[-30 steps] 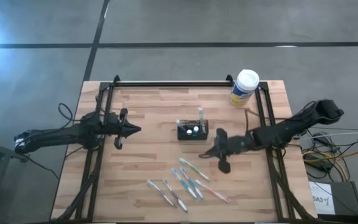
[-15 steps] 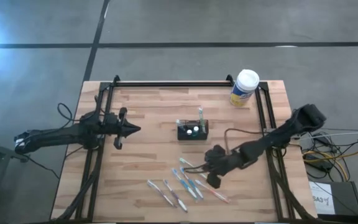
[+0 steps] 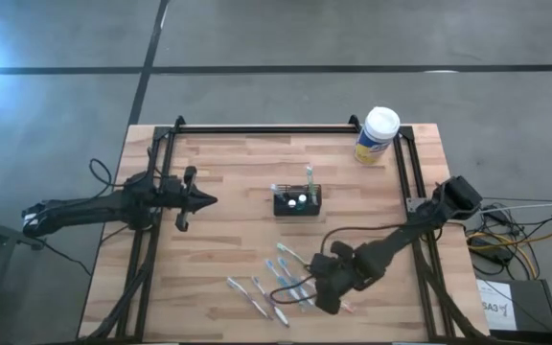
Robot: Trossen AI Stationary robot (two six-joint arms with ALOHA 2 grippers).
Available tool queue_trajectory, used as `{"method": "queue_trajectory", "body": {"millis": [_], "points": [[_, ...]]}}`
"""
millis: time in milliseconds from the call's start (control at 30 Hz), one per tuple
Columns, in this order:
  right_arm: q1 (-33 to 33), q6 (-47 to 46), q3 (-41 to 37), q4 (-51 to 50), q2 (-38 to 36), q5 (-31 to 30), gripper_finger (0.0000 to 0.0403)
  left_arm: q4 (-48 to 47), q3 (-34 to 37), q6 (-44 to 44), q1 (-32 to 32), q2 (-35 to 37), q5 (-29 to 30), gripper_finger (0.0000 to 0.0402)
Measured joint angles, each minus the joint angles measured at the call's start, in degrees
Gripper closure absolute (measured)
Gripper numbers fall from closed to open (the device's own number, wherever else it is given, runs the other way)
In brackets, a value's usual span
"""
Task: Pick & Place toothbrushing station
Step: Put the orange toothbrush into the wire organizer
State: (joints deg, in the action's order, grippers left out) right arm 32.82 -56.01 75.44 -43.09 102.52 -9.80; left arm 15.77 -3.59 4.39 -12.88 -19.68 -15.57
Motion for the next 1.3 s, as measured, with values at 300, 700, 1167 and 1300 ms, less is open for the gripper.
{"method": "queue_trajectory", "body": {"millis": [300, 700, 1167, 1300], "points": [[5.37, -13.68, 1.40, -0.10, 1.10, 2.43, 0.0262, 0.06, -1.34, 3.78, 0.00, -0.01, -1.62, 0.0387], [6.29, -20.69, 2.16, 0.74, 9.71, 2.38, 0.0241, -0.69, -1.14, 6.93, 0.02, -0.04, -8.22, 0.0392], [5.57, -19.64, 6.01, 1.20, 16.74, 2.37, 0.0245, -1.89, -0.86, 7.34, 0.02, -0.07, -9.35, 0.0393], [5.48, -19.42, 5.99, -0.13, 16.61, 2.34, 0.0285, -1.90, -0.86, 7.36, 0.02, -0.07, -9.73, 0.0390]]}}
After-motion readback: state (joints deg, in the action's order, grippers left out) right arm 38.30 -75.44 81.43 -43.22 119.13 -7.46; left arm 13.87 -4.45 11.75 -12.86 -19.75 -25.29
